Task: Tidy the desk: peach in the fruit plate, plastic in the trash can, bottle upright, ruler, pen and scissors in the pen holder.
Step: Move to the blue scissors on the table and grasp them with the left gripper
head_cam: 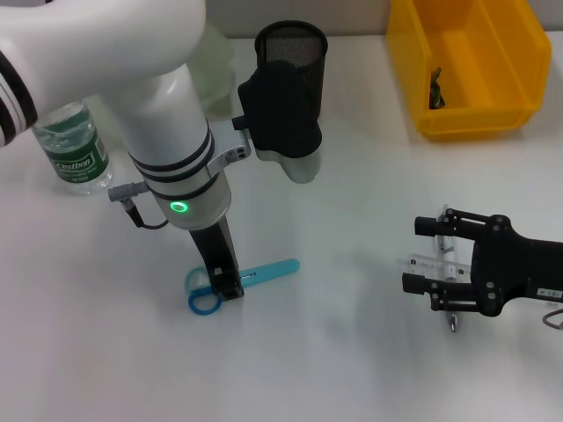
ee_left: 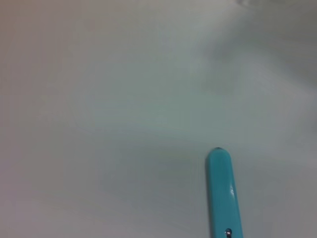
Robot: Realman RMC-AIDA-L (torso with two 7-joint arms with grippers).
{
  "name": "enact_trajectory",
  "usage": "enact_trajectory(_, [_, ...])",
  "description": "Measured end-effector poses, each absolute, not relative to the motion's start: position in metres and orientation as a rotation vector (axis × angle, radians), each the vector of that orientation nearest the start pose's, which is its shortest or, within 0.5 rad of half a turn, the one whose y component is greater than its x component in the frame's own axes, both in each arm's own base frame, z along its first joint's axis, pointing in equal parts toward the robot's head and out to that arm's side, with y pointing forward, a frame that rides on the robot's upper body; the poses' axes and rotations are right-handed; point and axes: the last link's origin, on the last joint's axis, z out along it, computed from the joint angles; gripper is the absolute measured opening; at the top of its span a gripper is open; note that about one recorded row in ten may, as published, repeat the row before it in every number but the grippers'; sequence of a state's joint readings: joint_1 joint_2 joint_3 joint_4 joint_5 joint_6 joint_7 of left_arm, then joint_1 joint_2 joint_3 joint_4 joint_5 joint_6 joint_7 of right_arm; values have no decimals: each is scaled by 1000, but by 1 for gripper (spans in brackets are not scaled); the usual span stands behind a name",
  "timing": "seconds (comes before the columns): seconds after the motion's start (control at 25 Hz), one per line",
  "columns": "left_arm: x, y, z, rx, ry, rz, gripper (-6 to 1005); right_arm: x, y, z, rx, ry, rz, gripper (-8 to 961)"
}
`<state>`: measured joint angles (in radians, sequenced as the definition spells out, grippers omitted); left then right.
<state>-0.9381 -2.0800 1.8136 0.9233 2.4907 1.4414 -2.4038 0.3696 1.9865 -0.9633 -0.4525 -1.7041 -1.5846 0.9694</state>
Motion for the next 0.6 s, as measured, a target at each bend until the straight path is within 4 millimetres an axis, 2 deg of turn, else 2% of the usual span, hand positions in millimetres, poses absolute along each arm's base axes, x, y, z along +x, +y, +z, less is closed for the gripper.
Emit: enact_trajectory(0.6, [-147, 348, -96, -2872, -262, 1048, 342, 303, 270, -14, -2749, 370, 771, 791])
